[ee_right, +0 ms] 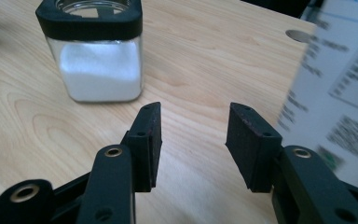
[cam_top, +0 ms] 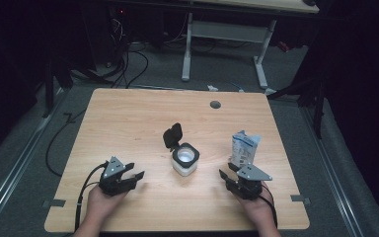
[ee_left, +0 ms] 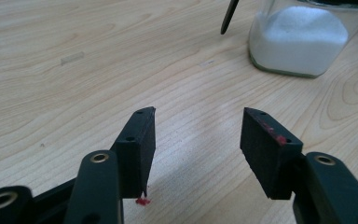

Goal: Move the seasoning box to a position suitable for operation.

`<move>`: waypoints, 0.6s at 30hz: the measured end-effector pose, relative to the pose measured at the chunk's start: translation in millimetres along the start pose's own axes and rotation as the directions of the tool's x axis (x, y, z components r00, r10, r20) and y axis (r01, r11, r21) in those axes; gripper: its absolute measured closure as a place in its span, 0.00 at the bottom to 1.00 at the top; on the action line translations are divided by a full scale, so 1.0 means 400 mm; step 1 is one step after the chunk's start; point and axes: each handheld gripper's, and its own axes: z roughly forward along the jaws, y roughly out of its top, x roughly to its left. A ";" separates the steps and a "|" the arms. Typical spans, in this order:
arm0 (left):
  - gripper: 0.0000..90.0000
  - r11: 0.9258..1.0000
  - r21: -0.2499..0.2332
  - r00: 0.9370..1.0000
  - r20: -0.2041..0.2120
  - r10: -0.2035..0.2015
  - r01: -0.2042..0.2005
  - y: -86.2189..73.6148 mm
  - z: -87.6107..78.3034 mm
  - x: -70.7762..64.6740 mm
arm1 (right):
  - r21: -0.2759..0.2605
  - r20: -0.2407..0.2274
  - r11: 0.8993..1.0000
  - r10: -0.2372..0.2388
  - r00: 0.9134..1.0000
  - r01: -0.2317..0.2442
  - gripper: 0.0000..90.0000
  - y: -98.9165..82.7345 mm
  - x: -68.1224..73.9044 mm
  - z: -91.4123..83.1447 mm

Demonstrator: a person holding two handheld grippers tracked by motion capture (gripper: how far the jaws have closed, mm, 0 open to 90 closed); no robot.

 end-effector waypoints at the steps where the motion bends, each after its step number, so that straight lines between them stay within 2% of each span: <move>1: 0.51 1.000 -0.002 1.000 0.001 0.001 -0.001 0.000 -0.001 -0.001 | 0.001 -0.004 1.000 -0.003 1.000 0.003 0.62 0.007 0.003 0.008; 3: 0.52 1.000 0.001 1.000 0.003 -0.005 0.005 0.001 0.000 -0.002 | -0.001 -0.016 1.000 0.003 1.000 -0.003 0.63 0.022 0.009 0.021; 7: 0.51 1.000 0.014 1.000 -0.025 -0.010 0.011 0.004 0.007 -0.008 | 0.005 -0.018 1.000 -0.017 1.000 0.017 0.65 0.054 0.027 0.056; 10: 0.49 1.000 0.018 0.999 -0.041 -0.012 0.013 0.006 0.015 -0.017 | -0.007 -0.053 1.000 0.005 0.999 -0.006 0.66 0.081 0.033 0.085; 12: 0.49 1.000 0.026 0.999 -0.053 -0.004 0.005 0.008 0.018 -0.024 | -0.011 -0.060 1.000 0.012 0.998 -0.012 0.66 0.093 0.033 0.097; 16: 0.52 1.000 0.004 0.997 -0.067 0.026 -0.026 0.013 0.021 -0.038 | -0.018 -0.050 1.000 0.018 0.999 -0.019 0.67 0.093 0.040 0.111; 18: 0.54 1.000 -0.014 0.998 -0.057 0.017 -0.018 0.020 0.022 -0.040 | 0.001 -0.053 1.000 0.001 0.999 -0.001 0.68 0.086 0.044 0.116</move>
